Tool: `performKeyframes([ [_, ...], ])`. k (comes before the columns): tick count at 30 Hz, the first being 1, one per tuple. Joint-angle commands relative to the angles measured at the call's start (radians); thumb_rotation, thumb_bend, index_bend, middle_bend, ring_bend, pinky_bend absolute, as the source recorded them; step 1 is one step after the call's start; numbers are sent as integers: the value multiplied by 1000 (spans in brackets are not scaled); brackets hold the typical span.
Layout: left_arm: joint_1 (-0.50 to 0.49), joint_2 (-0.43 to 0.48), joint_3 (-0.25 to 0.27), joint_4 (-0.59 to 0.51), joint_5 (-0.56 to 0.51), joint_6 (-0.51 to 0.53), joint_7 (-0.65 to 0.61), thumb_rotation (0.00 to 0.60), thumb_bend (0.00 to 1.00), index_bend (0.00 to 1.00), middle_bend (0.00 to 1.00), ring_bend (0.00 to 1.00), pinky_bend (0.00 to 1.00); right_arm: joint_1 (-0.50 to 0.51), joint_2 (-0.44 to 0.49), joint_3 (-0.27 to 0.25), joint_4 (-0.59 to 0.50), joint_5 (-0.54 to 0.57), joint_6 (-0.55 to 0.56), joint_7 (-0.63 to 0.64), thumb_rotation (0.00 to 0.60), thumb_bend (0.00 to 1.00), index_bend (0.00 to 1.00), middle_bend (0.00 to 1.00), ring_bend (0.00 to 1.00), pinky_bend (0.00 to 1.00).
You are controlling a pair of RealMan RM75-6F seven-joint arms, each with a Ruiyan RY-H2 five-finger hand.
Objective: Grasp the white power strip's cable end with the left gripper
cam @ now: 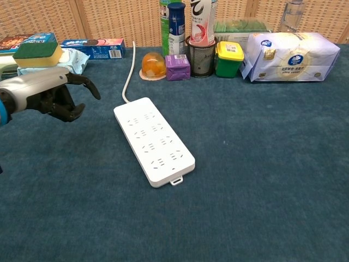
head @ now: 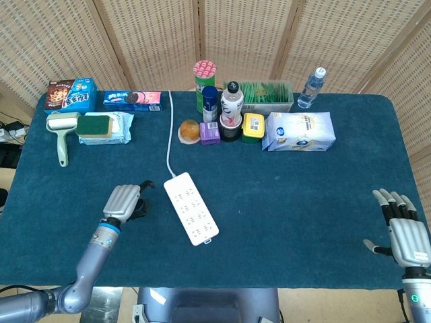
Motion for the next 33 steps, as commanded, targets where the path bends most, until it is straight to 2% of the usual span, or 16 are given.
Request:
performKeyframes([
  [1,-56,-39,-23,17,-69,-28,31,600,617,289,1000,1000,1000,1,1,1,3,3,-3,5,600,0,60,72,72,0],
  [11,-140,-94,-12,62,-202,-6,118,600,614,290,1000,1000,1000,2,5,3,6,10,-7,18,600,0,60,72,71,0],
  [17,-169,-113,-6,74,-248,25,149,600,613,290,1000,1000,1000,3,5,1,6,10,-9,21,600,0,60,72,71,0],
  [33,-223,-138,-5,99,-298,13,131,600,607,290,1000,1000,1000,5,5,2,12,18,-17,30,600,0,60,72,71,0],
])
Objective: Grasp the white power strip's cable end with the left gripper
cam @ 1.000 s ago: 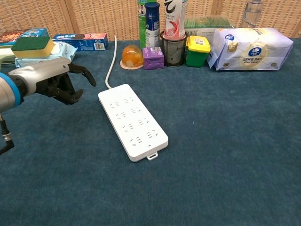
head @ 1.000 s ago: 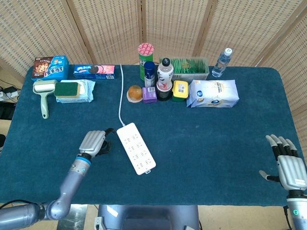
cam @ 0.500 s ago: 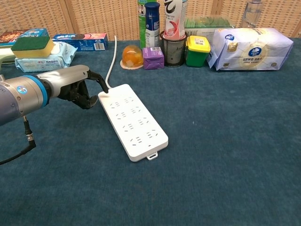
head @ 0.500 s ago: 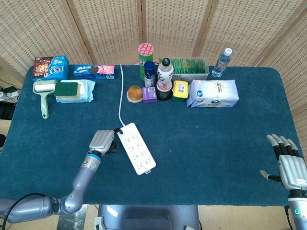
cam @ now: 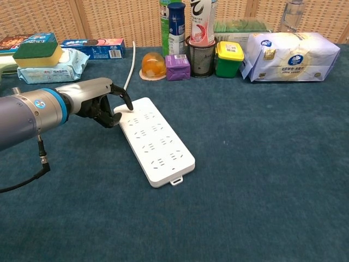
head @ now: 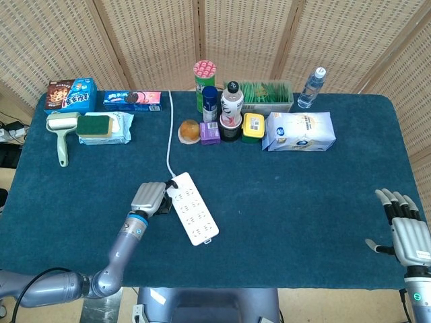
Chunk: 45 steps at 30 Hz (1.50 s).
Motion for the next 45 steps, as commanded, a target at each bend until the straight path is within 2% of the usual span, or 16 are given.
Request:
performKeyframes([
  [1,-11,-6,2,3,-9,7,7,600,607,290,1000,1000,1000,0,0,0,1,1,-1,3,600,0,60,72,71,0],
  [15,-40,-17,9,12,-59,32,27,600,599,290,1000,1000,1000,1,2,2,6,6,-4,12,600,0,60,72,71,0],
  [45,-61,-38,27,63,-75,33,12,600,594,290,1000,1000,1000,0,5,4,9,9,0,18,600,0,60,72,71,0],
])
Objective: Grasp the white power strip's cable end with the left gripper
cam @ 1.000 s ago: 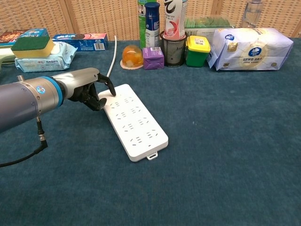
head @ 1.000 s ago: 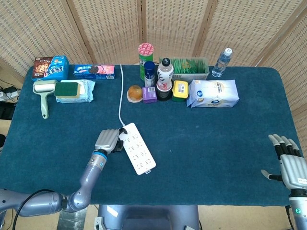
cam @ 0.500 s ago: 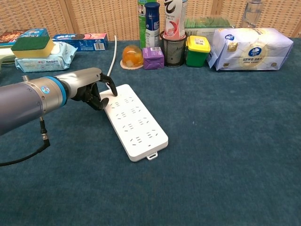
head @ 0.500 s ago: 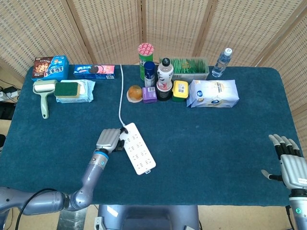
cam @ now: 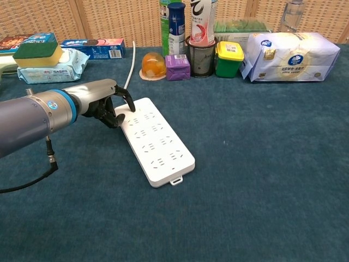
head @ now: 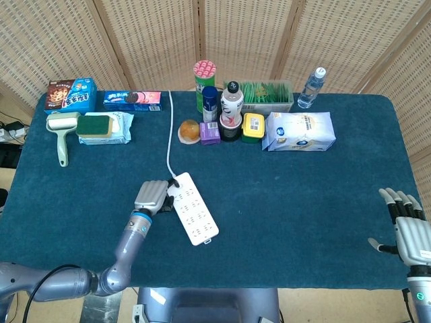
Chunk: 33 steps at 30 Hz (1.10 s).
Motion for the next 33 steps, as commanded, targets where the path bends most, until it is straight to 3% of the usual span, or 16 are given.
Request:
performKeyframes([
  [1,2,1,1,7,-2,-5,-6,600,594,290,1000,1000,1000,0,0,0,0,0,-1,0,600,0,60,72,71,0],
  [9,11,15,-7,-14,30,-9,-46,600,593,289,1000,1000,1000,0,-1,0,1,1,-1,-1,600,0,60,72,71,0],
  [16,43,73,-23,-106,104,32,-104,600,582,290,1000,1000,1000,1,-2,-1,2,0,-1,-3,600,0,60,72,71,0],
  [20,94,148,-23,-205,198,90,-163,600,565,290,1000,1000,1000,0,-2,-2,-1,-3,0,-6,600,0,60,72,71,0],
  [24,145,202,12,-247,312,148,-201,600,456,276,991,978,972,-1,-2,-3,-4,-4,2,-9,600,0,60,72,71,0],
  [26,170,237,38,-263,354,157,-217,600,377,160,846,815,839,-1,-2,-3,-6,-5,3,-10,600,0,60,72,71,0],
  [28,189,279,66,-285,370,147,-223,600,295,14,417,420,586,-1,-2,-4,-7,-7,5,-12,600,0,60,71,71,0],
  [30,227,354,117,-310,404,148,-226,600,240,0,115,155,413,-1,-3,-6,-12,-13,7,-16,600,0,60,71,71,0],
  [31,262,396,152,-321,455,165,-253,600,212,0,31,66,333,-1,-2,-7,-17,-17,9,-18,600,0,60,71,71,0],
  [33,311,440,194,-315,528,197,-304,600,172,0,0,6,231,-1,-2,-7,-23,-22,13,-20,600,0,60,72,70,0],
])
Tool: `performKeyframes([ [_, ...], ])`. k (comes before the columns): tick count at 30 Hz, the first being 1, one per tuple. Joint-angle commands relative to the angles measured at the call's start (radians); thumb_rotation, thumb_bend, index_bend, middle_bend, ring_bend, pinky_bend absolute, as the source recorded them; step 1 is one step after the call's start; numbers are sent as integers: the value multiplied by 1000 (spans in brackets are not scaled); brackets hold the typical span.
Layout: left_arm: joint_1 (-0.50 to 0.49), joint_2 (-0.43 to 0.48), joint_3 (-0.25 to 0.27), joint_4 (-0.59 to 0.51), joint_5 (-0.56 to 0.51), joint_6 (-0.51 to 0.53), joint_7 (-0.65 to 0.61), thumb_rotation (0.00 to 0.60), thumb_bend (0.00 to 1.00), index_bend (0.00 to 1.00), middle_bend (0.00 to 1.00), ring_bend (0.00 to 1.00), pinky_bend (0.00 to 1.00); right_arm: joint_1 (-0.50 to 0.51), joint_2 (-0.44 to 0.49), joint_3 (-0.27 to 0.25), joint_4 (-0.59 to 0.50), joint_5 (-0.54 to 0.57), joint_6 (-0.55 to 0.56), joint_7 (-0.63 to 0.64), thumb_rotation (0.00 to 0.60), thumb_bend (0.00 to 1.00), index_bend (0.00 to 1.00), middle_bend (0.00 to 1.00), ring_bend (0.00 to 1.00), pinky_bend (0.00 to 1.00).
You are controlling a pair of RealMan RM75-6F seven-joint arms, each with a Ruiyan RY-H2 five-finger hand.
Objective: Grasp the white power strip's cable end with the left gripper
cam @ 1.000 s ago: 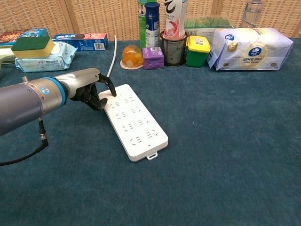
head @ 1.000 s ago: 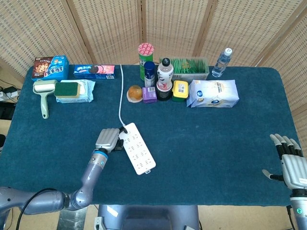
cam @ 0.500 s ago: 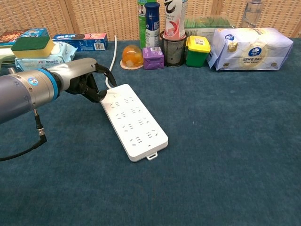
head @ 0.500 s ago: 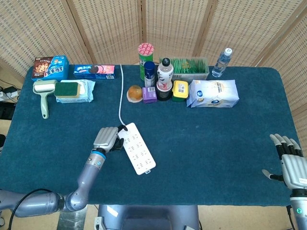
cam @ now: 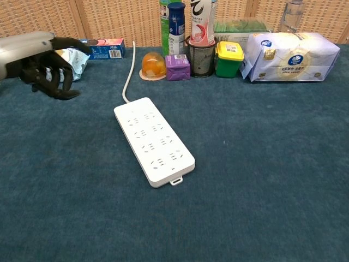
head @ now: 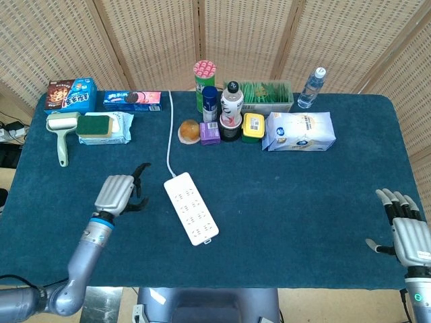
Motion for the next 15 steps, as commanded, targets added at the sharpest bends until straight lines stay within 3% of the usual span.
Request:
performKeyframes([
  [1,136,132,129,-14,190,76,-112,600,153,0,0,0,189,0,1,-1,-9,-8,7,-6,600,0,60,72,70,0],
  [7,281,189,200,94,340,204,-303,600,120,0,0,0,126,-4,3,-2,-24,-13,18,-16,600,0,60,72,70,0],
  [15,382,175,213,232,422,282,-474,600,122,0,0,0,126,-14,1,-4,-23,-8,33,-40,600,0,60,72,69,0],
])
